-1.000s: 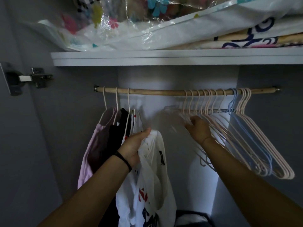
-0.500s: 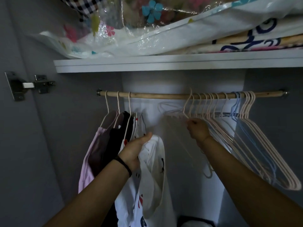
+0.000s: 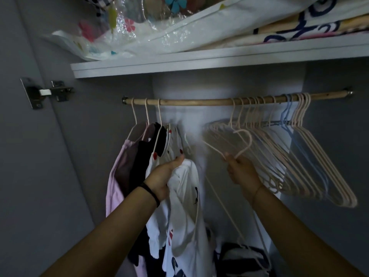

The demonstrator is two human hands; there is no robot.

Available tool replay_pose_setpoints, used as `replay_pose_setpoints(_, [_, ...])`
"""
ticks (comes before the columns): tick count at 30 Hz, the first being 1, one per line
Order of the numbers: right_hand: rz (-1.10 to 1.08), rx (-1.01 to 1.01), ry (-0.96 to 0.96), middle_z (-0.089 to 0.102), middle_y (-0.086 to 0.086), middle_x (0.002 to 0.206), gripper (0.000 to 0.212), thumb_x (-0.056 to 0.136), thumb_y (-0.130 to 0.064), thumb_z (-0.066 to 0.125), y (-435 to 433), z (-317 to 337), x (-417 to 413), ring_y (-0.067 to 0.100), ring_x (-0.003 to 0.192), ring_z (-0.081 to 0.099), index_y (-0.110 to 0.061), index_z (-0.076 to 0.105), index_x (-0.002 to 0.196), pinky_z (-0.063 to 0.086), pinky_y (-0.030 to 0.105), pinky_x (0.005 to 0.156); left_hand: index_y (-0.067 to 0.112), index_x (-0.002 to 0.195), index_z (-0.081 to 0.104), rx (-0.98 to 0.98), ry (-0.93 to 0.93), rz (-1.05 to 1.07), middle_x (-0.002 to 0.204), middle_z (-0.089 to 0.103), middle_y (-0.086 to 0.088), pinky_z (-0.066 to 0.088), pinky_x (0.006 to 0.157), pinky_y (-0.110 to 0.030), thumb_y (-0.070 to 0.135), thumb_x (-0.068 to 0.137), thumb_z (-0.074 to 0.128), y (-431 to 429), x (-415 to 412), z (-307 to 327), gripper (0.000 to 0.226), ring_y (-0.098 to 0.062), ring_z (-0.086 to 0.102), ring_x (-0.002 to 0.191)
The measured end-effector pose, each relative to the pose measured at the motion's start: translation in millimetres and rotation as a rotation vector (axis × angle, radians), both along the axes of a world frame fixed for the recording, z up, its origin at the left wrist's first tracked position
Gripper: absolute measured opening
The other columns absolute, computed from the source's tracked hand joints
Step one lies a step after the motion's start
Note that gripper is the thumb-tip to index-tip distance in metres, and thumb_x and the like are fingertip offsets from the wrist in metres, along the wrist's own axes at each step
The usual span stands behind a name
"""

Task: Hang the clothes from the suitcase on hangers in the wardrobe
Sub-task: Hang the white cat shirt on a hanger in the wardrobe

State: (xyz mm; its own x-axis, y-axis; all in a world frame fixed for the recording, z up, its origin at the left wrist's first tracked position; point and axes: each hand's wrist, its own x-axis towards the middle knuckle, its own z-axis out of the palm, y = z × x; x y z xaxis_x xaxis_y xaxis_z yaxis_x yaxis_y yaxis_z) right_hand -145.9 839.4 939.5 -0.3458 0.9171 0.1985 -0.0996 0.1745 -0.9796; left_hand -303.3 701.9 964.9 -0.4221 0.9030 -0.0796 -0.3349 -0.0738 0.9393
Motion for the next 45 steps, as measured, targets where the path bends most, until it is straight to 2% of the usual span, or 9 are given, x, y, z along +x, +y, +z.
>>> replay_pose_setpoints(5, [-0.151, 0.055, 0.128, 0.034, -0.01, 0.039, 0.043, 0.097, -0.023, 0.047, -25, -8, 16, 0.005, 0.039, 0.03, -0.02, 0.059, 0.056, 0.025, 0.021, 0.041, 0.01, 0.088, 0.069, -0.058, -0.031, 0.047, 0.075, 0.073, -0.008, 0.05, 0.086, -0.038, 0.022, 0.095, 0.053, -7, -1, -5, 0.021, -0.021, 0.068, 0.073])
replay_pose_setpoints(10, [-0.109, 0.063, 0.577, 0.031, -0.014, 0.04, 0.033, 0.101, -0.022, 0.037, -64, 37, 35, 0.001, 0.036, 0.024, -0.015, 0.065, 0.085, 0.02, 0.015, 0.037, 0.002, 0.115, 0.063, -0.112, -0.039, 0.145, 0.086, 0.071, -0.012, 0.053, 0.081, -0.036, 0.024, 0.094, 0.055, -3, 4, -15, 0.032, -0.026, 0.065, 0.082])
replay_pose_setpoints(19, [-0.136, 0.01, 0.637, 0.031, -0.012, 0.042, 0.035, 0.101, -0.02, 0.037, -88, 25, 32, 0.003, 0.038, 0.024, -0.014, 0.057, 0.072, 0.021, 0.016, 0.038, -0.001, 0.125, 0.055, -0.202, 0.007, 0.292, 0.124, 0.06, -0.019, 0.047, 0.097, -0.043, 0.019, 0.09, 0.062, 6, 27, -47, 0.042, -0.032, 0.059, 0.109])
replay_pose_setpoints(23, [-0.178, 0.006, 0.652, 0.031, -0.012, 0.043, 0.037, 0.101, -0.019, 0.038, -88, 16, 29, 0.003, 0.039, 0.026, -0.013, 0.057, 0.069, 0.023, 0.016, 0.039, -0.001, 0.119, 0.058, -0.3, -0.065, 0.273, 0.107, 0.064, -0.017, 0.051, 0.075, -0.038, 0.015, 0.091, 0.061, -5, 46, -74, 0.033, -0.032, 0.061, 0.091])
replay_pose_setpoints(28, [-0.216, 0.016, 0.627, 0.031, -0.009, 0.045, 0.039, 0.1, -0.015, 0.04, -91, -7, 26, 0.005, 0.041, 0.027, -0.014, 0.056, 0.064, 0.023, 0.018, 0.041, -0.004, 0.126, 0.055, -0.321, -0.131, 0.222, 0.12, 0.06, -0.023, 0.05, 0.08, -0.043, 0.021, 0.094, 0.055, -10, 47, -79, 0.04, -0.036, 0.06, 0.097])
replay_pose_setpoints(37, [-0.222, -0.038, 0.559, 0.029, -0.006, 0.043, 0.041, 0.096, -0.004, 0.038, -95, -41, 28, 0.009, 0.041, 0.022, -0.014, 0.035, 0.057, 0.02, 0.019, 0.04, 0.003, 0.091, 0.061, -0.241, -0.155, 0.097, 0.08, 0.064, -0.015, 0.044, 0.089, -0.045, 0.024, 0.101, 0.041, -12, 36, -40, 0.031, -0.029, 0.057, 0.079])
replay_pose_setpoints(40, [-0.211, -0.026, 0.453, 0.03, -0.007, 0.043, 0.041, 0.097, -0.003, 0.039, -98, -68, 31, 0.007, 0.041, 0.025, -0.013, 0.035, 0.057, 0.023, 0.018, 0.041, 0.005, 0.093, 0.061, -0.219, -0.114, 0.084, 0.075, 0.065, -0.013, 0.05, 0.073, -0.038, 0.026, 0.1, 0.04, -17, 25, -18, 0.031, -0.027, 0.062, 0.071])
replay_pose_setpoints(43, [-0.118, -0.014, 0.35, 0.03, -0.007, 0.044, 0.043, 0.099, -0.008, 0.04, -101, -93, 40, 0.006, 0.042, 0.026, -0.012, 0.036, 0.056, 0.024, 0.017, 0.042, 0.007, 0.062, 0.072, -0.197, -0.083, 0.116, 0.057, 0.068, -0.01, 0.055, 0.047, -0.031, 0.028, 0.098, 0.045, -19, 1, -11, 0.049, -0.021, 0.067, 0.049])
replay_pose_setpoints(45, [-0.01, -0.025, 0.282, 0.029, -0.005, 0.044, 0.043, 0.1, -0.012, 0.039, -100, -99, 47, 0.007, 0.042, 0.025, -0.011, 0.037, 0.056, 0.023, 0.017, 0.041, 0.007, 0.057, 0.073, -0.191, -0.049, 0.143, 0.058, 0.069, -0.01, 0.055, 0.047, -0.031, 0.029, 0.096, 0.049, -23, -12, -12, 0.051, -0.021, 0.067, 0.049])
